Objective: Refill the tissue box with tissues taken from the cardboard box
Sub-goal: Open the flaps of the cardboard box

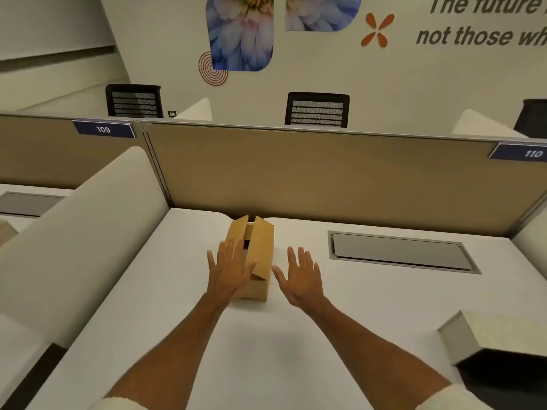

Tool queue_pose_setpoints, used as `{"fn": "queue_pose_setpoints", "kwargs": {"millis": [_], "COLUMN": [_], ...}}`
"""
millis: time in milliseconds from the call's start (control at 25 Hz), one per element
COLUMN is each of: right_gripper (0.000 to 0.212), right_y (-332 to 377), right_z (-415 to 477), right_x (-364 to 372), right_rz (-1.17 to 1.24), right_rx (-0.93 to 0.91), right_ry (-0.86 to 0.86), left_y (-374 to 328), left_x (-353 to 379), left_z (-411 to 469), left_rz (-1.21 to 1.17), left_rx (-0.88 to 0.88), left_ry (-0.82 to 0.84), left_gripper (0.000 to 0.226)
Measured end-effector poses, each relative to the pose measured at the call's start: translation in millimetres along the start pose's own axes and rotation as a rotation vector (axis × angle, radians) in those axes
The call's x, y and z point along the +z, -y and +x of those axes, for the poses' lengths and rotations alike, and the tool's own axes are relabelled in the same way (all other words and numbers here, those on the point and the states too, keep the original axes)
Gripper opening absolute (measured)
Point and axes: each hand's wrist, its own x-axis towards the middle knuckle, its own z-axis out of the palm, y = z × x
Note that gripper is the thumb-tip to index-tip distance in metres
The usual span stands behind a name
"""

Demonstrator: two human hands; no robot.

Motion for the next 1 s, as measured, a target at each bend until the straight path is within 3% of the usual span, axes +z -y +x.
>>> {"fn": "queue_pose_setpoints", "kwargs": {"millis": [480,840,1000], "right_gripper": [0.076,0.065,0.059], "right_y": [51,58,48], "right_z": [67,85,86], "right_x": [47,57,50], "right_rz": [0.16,0.184,0.37], "right_rx": [0.056,0.043,0.05], "right_ry": [0.117,0.112,0.069], "left_y": [56,58,67], "left_x": [29,47,33], "left_z": [59,63,63], "left_rz": [-0.188,-0.364,-0.555], "left_rx": [0.017,0.092,0.115], "left_ry": [0.202,0.197,0.151], "left_gripper": [0.062,0.057,0.056]}}
